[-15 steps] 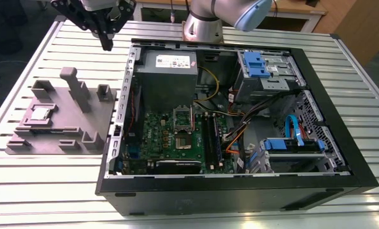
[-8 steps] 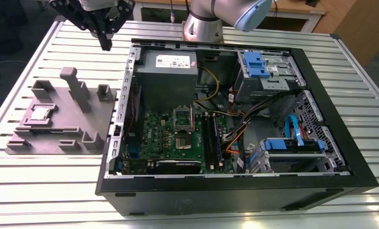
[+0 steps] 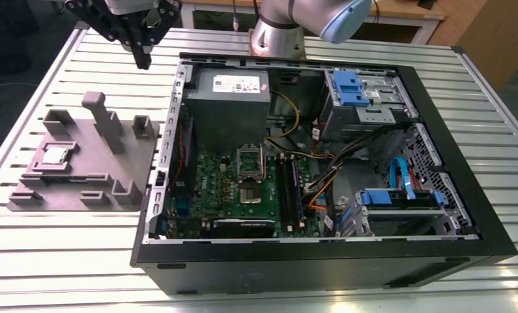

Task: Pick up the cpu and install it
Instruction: 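Reach for the cpu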

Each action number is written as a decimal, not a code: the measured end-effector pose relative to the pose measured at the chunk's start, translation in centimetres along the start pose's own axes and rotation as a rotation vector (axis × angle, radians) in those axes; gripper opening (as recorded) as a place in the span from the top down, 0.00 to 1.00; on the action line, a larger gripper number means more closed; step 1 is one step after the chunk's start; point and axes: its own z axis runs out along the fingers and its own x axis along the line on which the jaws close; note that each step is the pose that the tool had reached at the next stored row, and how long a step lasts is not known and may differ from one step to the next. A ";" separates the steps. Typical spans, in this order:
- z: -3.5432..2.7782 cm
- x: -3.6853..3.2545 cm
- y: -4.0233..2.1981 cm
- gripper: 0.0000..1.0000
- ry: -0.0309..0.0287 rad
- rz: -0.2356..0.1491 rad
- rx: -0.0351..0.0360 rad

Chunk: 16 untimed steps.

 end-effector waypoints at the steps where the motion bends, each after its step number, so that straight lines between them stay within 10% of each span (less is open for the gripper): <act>1: 0.00 0.01 0.00 0.90 0.0000 0.000 0.0000; 16: -0.01 0.98 -0.08 0.90 0.0000 0.000 0.0000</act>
